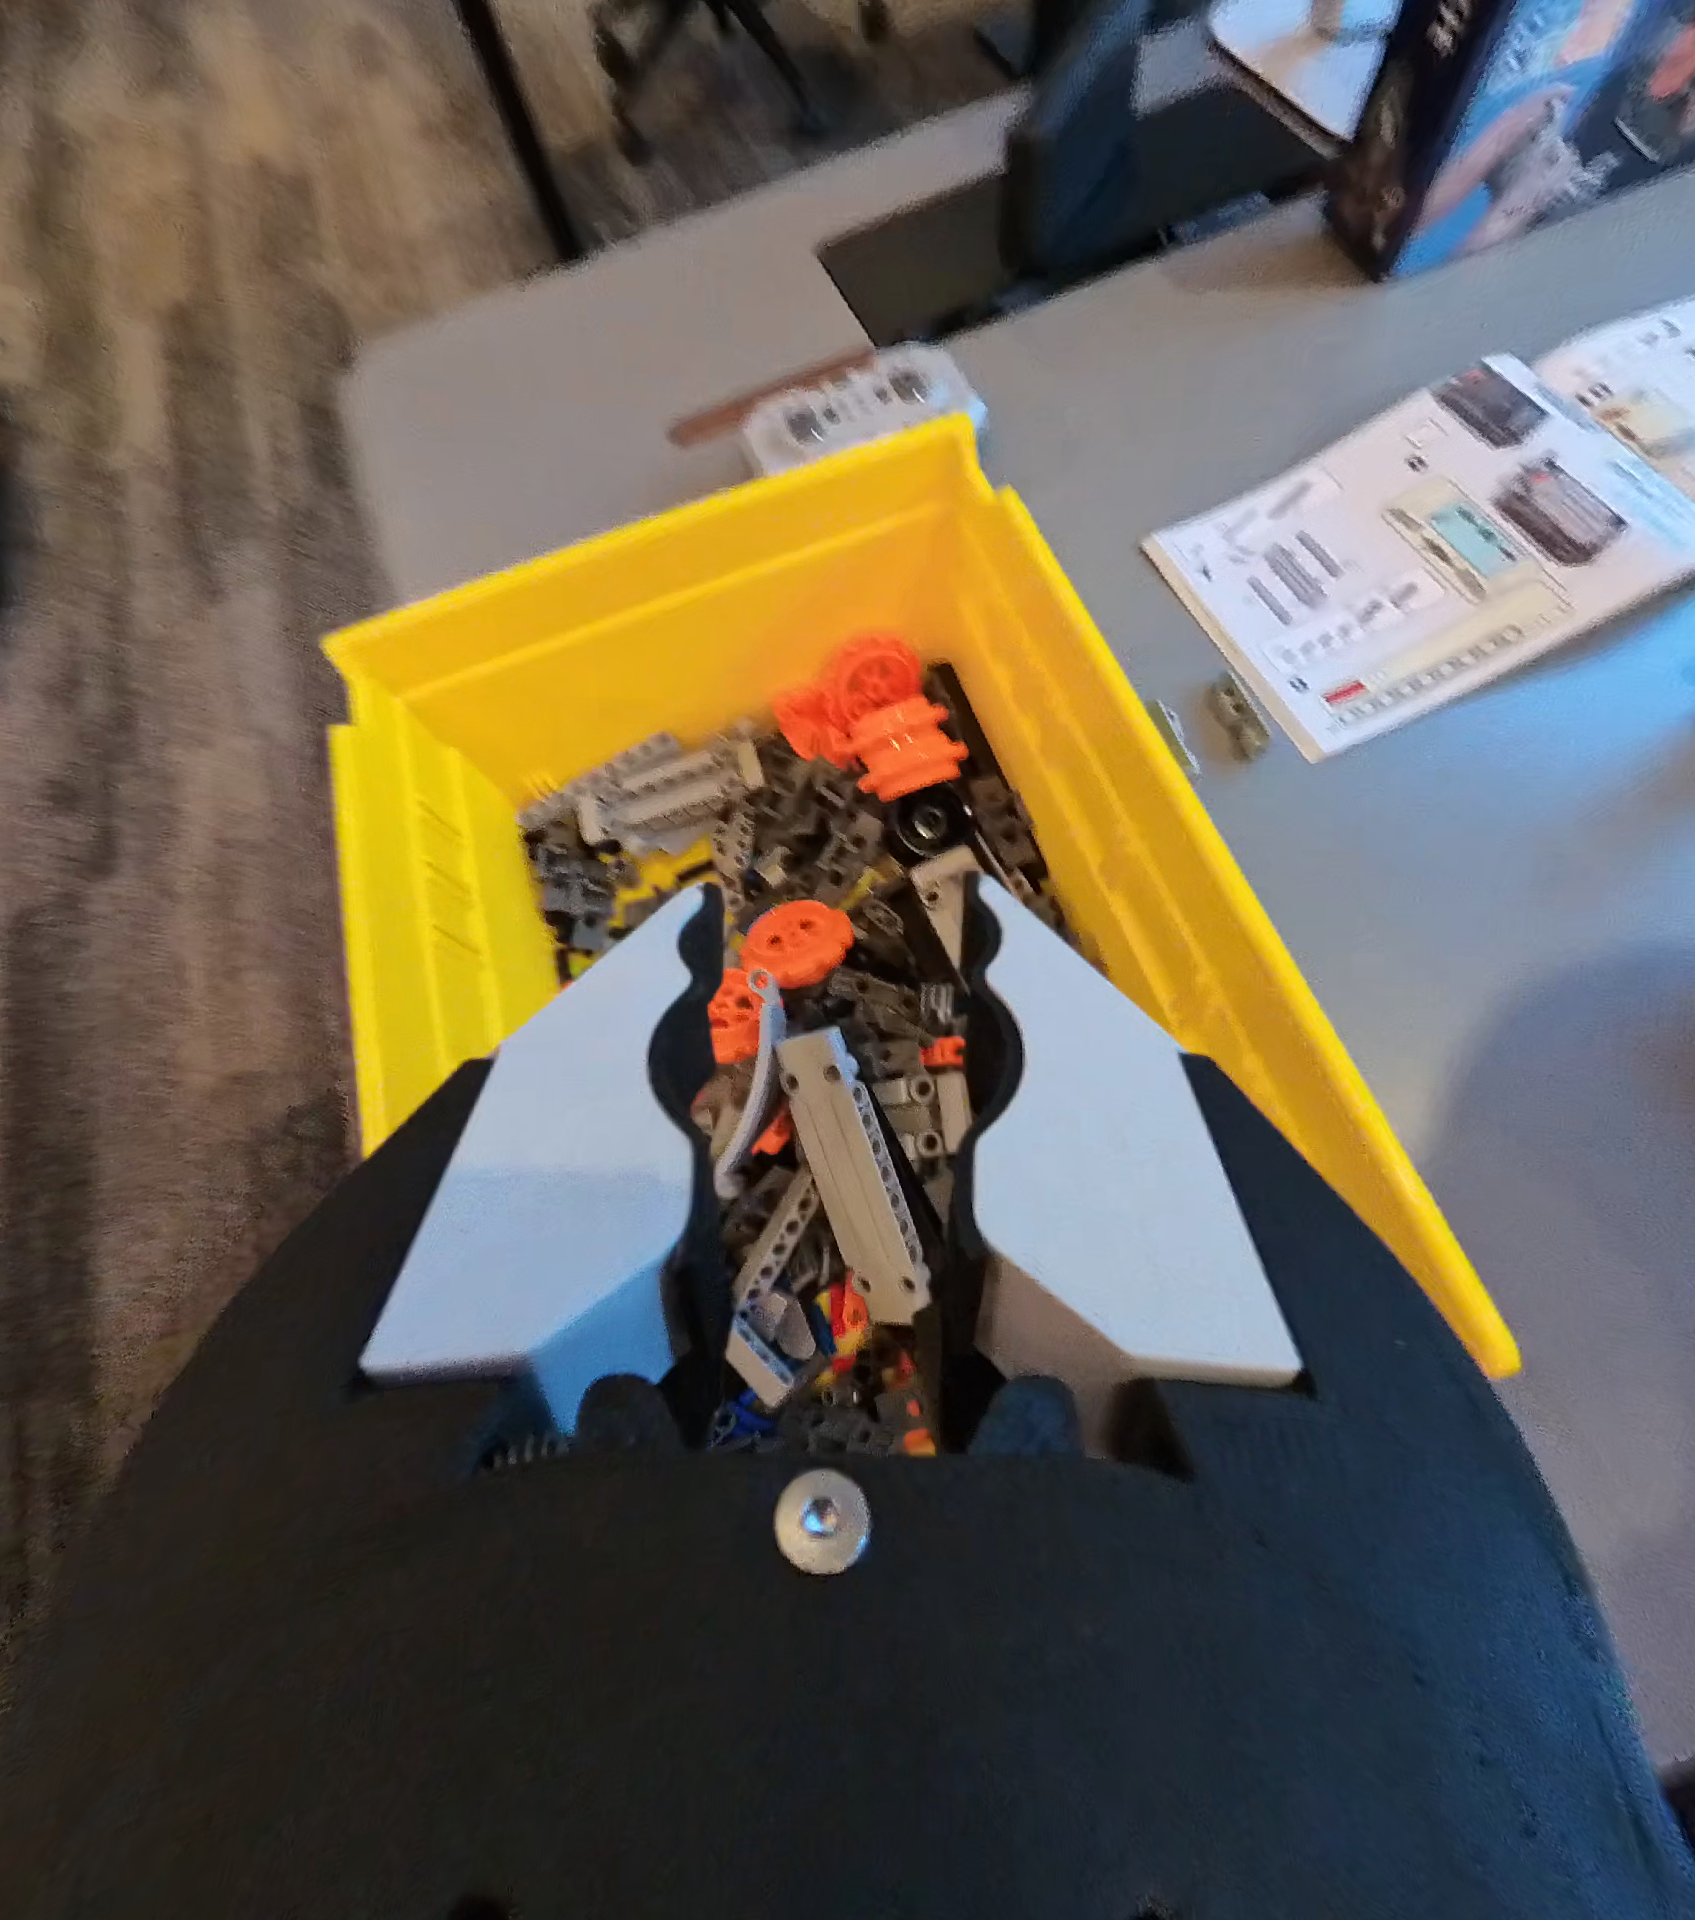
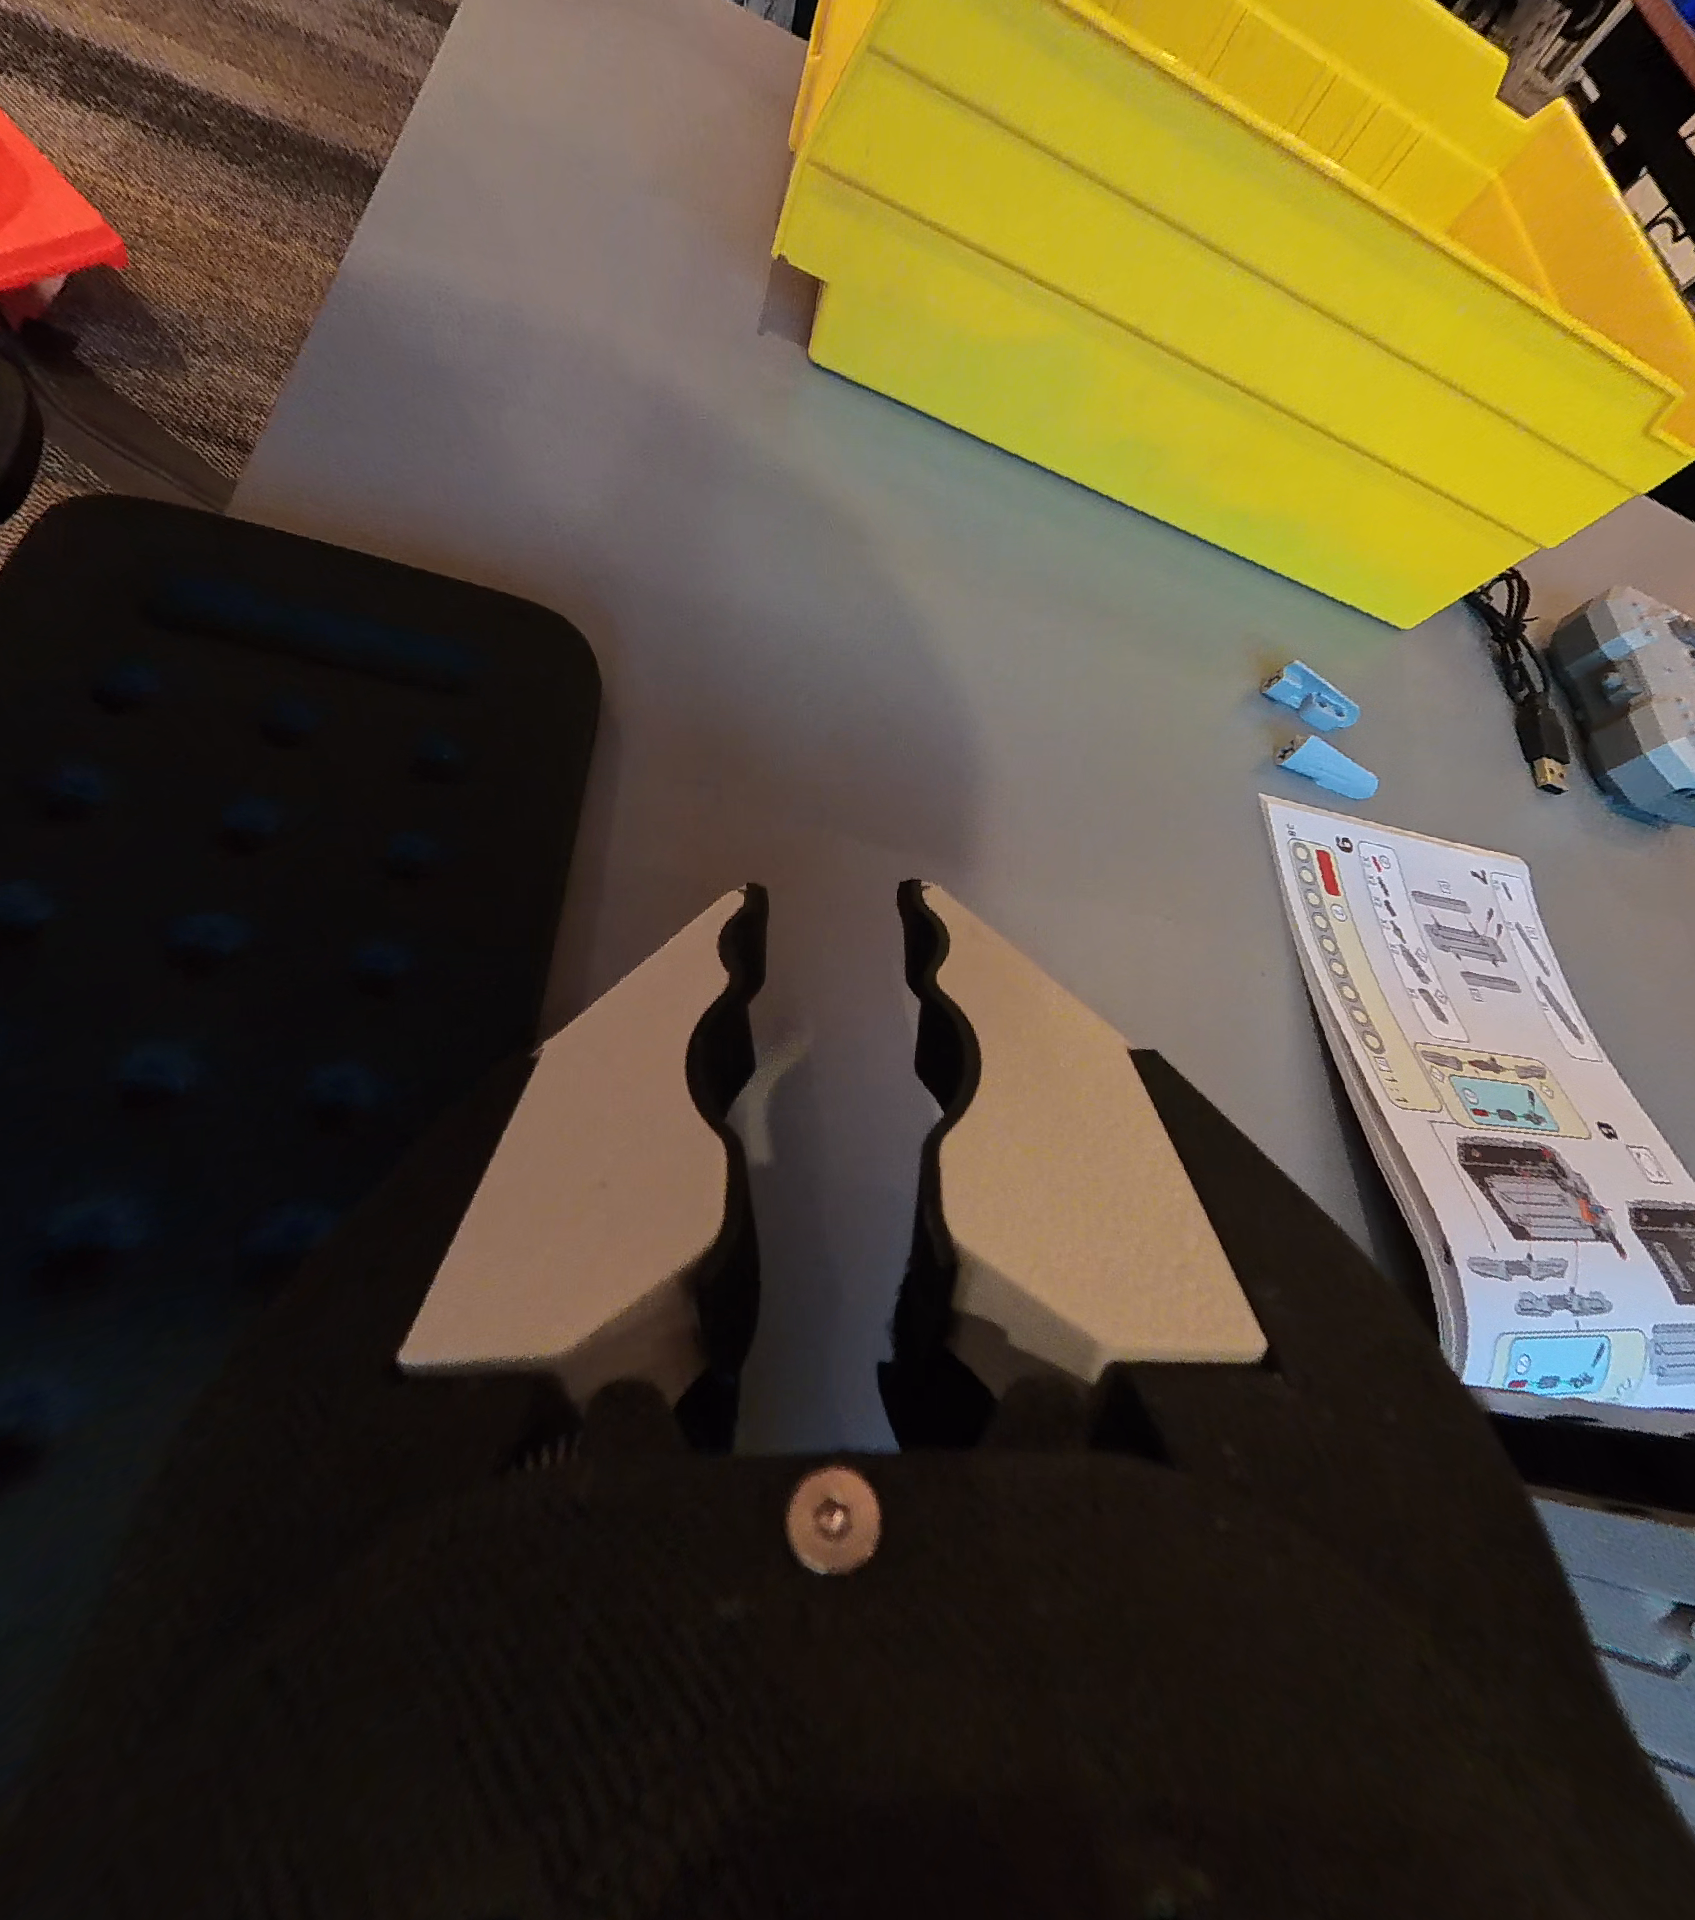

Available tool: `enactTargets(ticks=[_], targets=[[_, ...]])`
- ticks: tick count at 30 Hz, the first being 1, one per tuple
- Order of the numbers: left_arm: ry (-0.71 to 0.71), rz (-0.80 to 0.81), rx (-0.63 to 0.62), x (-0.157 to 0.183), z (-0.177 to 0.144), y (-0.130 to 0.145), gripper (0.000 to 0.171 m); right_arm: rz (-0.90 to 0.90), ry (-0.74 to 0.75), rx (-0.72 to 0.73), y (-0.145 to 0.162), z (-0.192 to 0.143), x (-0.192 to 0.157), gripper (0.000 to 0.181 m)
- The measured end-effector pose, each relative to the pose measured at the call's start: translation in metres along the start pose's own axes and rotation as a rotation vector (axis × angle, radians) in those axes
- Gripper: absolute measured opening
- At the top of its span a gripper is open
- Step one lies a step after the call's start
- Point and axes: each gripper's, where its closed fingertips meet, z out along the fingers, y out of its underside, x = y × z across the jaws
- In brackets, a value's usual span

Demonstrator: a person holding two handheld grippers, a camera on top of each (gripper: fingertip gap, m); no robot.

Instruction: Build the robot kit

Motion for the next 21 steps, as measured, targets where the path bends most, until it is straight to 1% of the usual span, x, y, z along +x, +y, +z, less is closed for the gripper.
enactTargets(ticks=[2,4,9,11,14,17,21], targets=[[0.062,0.003,-0.052,-0.002,0.005,0.004,0.035,0.002,-0.003,-0.004,0.002,0.001,0.0,0.025],[0.095,0.021,-0.079,-0.004,0.009,0.005,0.035,0.005,-0.006,-0.009,0.003,0.002,0.0,0.024],[0.055,0.077,-0.167,-0.021,0.02,0.004,0.037,0.009,-0.012,-0.01,0.005,0.004,-0.001,0.024],[0.022,0.112,-0.218,-0.033,0.027,0.006,0.037,0.009,-0.016,-0.016,0.006,0.005,-0.001,0.024],[0.013,0.119,-0.279,-0.048,0.044,0.009,0.036,0.009,-0.021,-0.02,0.007,0.006,-0.002,0.024],[0.053,0.106,-0.354,-0.056,0.064,0.014,0.034,0.009,-0.023,-0.024,0.009,0.007,-0.002,0.024],[0.058,0.169,-0.429,-0.068,0.092,0.022,0.034,0.014,-0.029,-0.026,0.011,0.008,-0.002,0.023]])
